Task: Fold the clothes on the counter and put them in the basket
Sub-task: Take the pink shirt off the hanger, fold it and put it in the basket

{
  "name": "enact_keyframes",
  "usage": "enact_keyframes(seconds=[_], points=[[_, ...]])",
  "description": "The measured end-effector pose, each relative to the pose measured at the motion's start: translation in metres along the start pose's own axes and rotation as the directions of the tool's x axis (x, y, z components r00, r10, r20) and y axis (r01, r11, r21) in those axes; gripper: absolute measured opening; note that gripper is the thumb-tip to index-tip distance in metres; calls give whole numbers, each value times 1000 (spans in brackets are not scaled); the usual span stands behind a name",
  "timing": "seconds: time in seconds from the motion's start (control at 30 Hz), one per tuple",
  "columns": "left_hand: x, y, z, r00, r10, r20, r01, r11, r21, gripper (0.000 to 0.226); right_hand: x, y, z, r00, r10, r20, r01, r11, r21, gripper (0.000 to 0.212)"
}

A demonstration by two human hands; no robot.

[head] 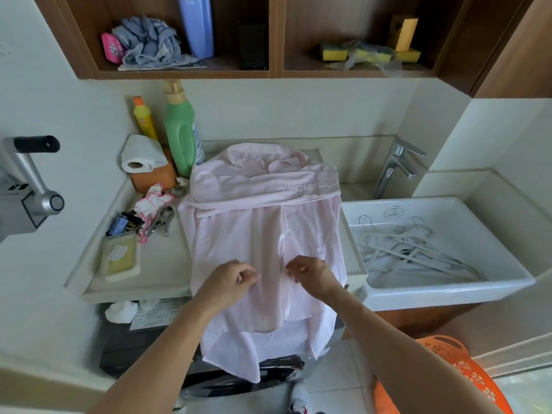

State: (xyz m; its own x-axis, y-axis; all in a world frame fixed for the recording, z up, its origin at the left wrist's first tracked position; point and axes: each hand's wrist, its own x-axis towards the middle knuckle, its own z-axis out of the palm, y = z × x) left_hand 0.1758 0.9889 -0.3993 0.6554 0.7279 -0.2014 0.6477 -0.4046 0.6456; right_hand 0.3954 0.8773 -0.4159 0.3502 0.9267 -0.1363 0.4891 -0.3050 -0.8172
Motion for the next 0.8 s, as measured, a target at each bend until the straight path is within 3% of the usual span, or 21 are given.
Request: enact_keyframes(seconds=[0.07,0.13,0.27,0.37,0.47,0.57,0.67,0.73,0.8], points=[[4,-7,5,980,72,-183,-54,993,104,42,7,10,4,982,-76,-173,39,978,-204,25],[8,-13,14,977,62,-204,-11,970,244,64,14,17,10,961,-178,-212,95,931,-351,41],[18,-30,29,981,-175,-82,193,919,343,83,35,12,14,983,-130,-130,54,879,-475,69],[28,-41,32,973,-223,-61,229,886,404,94,61,21,12,996,-88,-24,59,826,-561,74],[47,-46,25,959,-280,-34,266,855,445,79,84,35,6,993,-71,99,117,777,-618,76],[74,-47,17,951,-305,-60,298,839,456,73,115,48,-7,985,-102,142,172,694,-699,91],[95,-43,4,938,-255,-233,334,847,415,71,141,58,-23,986,-121,116,168,704,-690,81],[111,-43,-2,913,-165,-372,307,880,362,52,159,61,-33,990,-125,67,137,715,-685,70],[127,-45,-3,913,-143,-382,291,885,363,55,175,61,-41,986,-163,-41,95,742,-664,60]])
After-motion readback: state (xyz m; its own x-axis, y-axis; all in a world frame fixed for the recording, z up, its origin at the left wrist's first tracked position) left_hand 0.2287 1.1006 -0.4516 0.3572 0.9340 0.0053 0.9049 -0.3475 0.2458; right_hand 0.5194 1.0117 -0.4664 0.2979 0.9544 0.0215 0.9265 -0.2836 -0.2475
